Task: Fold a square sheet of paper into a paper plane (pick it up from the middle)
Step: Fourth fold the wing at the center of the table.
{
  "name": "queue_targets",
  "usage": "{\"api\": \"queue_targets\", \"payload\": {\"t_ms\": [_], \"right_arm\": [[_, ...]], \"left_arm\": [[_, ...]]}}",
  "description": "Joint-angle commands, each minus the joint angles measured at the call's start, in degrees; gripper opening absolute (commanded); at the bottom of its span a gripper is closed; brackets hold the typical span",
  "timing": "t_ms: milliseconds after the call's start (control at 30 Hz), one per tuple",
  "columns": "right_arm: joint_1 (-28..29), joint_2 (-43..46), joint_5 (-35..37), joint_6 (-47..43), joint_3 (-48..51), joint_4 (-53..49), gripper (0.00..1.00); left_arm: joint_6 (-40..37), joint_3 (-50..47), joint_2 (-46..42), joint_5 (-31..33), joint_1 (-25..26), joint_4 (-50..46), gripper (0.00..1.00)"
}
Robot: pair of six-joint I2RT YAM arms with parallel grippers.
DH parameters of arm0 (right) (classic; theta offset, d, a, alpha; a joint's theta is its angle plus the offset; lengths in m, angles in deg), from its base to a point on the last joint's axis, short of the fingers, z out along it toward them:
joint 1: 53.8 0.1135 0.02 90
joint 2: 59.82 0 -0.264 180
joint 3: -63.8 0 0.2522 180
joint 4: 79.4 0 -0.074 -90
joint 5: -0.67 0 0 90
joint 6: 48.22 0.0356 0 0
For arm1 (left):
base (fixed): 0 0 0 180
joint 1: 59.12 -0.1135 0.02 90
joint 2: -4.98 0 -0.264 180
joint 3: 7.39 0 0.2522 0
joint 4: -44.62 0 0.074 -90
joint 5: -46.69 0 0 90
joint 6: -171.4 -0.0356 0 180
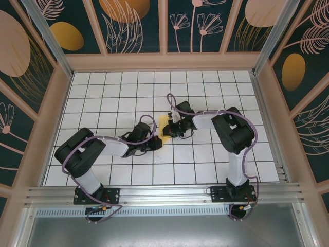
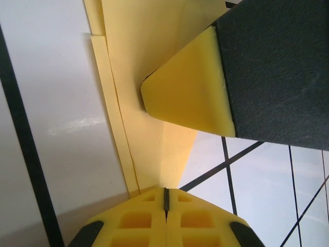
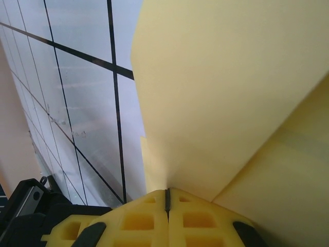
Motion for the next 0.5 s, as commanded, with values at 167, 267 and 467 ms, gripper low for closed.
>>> {"api": "queue_targets", "payload": {"t_ms": [167, 267, 467], "right_arm": [[-7.5, -6.6, 5.8, -3.1, -5.6, -0.4, 0.06], [-9.1, -8.2, 6.3, -3.6, -8.5, -1.7, 0.07], [-11.7, -10.6, 9.0, -5.0, -14.4, -4.8, 0.08]], "left_arm": [[1.6, -2.7, 3.8, 1.2, 0.2, -9.1, 0.00], [1.8, -3.0, 4.3, 0.7, 0.2, -8.7, 0.00], [1.9, -3.1, 5.0, -0.2, 0.3, -7.9, 0.00]]}}
